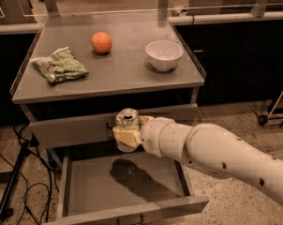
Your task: Place 7up can into middle drawer
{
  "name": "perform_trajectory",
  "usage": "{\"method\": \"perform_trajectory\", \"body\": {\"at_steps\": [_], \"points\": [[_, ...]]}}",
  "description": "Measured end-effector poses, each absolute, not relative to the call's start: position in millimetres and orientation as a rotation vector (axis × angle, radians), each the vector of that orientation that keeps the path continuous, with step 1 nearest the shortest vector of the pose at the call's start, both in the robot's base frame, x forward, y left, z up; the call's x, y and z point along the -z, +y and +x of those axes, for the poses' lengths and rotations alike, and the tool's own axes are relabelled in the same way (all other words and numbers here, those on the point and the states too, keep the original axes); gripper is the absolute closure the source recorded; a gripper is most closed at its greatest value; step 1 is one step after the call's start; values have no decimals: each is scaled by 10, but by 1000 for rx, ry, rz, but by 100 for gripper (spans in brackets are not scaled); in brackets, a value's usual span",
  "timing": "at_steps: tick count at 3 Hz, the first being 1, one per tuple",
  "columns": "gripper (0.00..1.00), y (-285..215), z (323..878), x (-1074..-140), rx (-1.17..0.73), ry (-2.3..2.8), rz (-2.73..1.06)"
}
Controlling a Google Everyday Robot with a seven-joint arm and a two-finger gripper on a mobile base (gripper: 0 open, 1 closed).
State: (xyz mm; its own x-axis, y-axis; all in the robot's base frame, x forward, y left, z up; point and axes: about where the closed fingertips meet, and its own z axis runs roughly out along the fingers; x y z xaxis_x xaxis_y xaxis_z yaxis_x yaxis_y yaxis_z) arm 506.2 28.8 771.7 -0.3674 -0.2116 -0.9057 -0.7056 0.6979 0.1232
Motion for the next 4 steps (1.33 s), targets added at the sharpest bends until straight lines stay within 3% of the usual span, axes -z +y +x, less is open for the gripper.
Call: {"method": "perform_trajectory", "body": {"at_steps": [4], "points": [[100,480,5125,-7082,-457,1951,-465]]}}
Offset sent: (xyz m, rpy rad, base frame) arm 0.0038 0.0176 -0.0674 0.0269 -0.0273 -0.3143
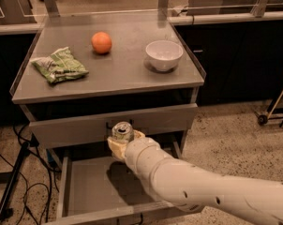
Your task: Place 7up can into middle drawer
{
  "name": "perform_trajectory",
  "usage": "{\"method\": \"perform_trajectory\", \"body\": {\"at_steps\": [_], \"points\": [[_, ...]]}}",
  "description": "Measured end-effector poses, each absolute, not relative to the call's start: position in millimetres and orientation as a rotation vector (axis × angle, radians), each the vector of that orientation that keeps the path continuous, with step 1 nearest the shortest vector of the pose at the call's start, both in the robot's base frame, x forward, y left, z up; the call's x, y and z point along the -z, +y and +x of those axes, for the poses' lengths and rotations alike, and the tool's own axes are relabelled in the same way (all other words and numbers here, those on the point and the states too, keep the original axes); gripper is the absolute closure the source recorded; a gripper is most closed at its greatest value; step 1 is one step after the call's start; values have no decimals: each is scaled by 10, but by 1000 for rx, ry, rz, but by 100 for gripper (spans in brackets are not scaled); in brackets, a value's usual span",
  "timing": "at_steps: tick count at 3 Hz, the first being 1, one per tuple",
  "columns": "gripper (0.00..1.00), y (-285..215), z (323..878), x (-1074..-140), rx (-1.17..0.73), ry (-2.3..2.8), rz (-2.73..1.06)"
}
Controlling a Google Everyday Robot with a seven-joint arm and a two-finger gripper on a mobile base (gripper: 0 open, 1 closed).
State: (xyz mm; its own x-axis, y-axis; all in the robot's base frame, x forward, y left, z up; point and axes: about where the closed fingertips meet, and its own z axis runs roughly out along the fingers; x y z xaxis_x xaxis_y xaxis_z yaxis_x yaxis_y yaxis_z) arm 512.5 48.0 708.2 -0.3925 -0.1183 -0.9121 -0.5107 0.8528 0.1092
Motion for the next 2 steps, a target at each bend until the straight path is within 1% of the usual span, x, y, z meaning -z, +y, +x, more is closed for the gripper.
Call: {"method": "perform_trajectory", "body": {"at_steps": [2], "points": [[100,635,5127,-6618,-451,1999,-412]]}}
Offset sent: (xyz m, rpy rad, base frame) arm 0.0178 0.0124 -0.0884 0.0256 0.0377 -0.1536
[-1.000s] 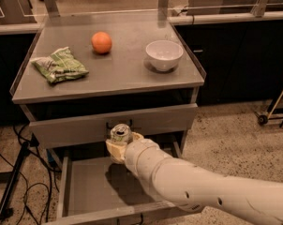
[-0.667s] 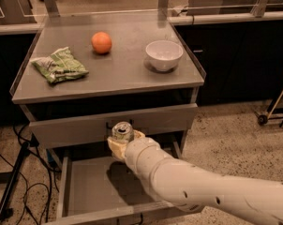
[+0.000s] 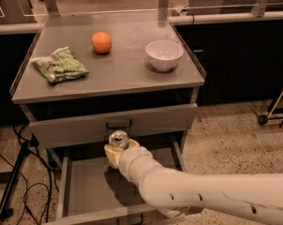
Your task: Place 7up can into middle drawer
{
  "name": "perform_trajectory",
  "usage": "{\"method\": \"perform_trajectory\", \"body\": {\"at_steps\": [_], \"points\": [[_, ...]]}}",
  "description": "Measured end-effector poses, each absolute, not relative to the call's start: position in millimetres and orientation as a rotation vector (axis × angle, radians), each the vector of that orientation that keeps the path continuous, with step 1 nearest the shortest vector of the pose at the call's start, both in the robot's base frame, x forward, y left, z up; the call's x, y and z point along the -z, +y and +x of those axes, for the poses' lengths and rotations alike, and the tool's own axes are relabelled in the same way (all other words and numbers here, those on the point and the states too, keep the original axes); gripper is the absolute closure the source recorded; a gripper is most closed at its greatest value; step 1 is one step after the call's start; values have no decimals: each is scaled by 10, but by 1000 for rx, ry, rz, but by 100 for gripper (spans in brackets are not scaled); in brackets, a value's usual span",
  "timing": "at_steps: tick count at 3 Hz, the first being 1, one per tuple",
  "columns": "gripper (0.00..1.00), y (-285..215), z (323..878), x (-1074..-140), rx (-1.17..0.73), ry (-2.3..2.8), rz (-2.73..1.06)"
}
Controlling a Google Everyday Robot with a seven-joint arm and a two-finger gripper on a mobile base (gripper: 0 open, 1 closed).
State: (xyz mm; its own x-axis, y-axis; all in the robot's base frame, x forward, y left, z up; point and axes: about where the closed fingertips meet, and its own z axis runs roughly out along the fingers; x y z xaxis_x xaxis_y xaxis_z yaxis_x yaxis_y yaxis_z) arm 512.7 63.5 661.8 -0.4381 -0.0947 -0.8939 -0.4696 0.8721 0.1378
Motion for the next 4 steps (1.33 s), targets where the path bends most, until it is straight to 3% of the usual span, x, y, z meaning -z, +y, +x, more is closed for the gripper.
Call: {"method": "perform_trajectory", "body": {"at_steps": [4], "points": [[100,490,5353,-5801,-384,2021,-297]]}}
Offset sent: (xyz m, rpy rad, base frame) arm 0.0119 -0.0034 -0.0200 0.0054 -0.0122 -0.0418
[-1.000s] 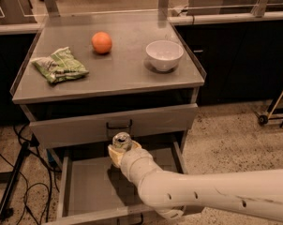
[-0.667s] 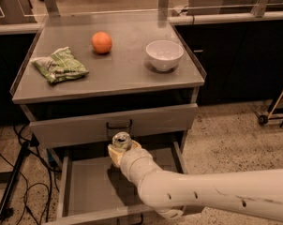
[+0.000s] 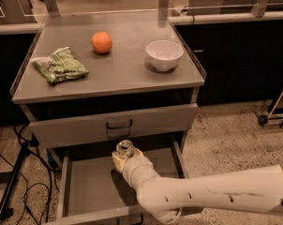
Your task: Place 7up can into middle drawer
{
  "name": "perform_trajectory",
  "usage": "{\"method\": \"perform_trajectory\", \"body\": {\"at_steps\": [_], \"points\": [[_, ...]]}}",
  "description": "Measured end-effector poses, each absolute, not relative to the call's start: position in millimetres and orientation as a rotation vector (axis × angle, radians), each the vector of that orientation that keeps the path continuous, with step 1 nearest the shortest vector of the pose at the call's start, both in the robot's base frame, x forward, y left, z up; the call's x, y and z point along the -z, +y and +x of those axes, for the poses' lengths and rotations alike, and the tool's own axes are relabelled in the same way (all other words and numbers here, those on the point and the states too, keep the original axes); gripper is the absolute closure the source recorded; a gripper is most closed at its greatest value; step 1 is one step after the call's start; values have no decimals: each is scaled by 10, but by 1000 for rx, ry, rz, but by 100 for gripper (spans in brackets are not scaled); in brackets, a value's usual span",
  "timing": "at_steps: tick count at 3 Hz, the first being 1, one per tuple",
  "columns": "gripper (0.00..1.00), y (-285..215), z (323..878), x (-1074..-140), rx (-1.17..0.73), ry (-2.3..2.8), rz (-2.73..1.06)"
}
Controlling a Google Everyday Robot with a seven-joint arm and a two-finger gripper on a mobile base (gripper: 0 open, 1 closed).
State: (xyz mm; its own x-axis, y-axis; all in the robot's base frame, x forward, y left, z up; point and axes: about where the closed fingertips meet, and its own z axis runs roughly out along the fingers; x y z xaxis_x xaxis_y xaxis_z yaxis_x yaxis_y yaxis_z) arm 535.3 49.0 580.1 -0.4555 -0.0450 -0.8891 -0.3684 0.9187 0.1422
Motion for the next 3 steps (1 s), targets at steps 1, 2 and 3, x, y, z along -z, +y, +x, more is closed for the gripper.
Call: {"method": "perform_trajectory", "body": {"at_steps": [1,2,3], "points": [[100,492,5254,-5504,-368,2062,-283],[100,518,5054,-4852,-342,2142,-272],[100,520,5050,-4839,-343,2144,-271]]}}
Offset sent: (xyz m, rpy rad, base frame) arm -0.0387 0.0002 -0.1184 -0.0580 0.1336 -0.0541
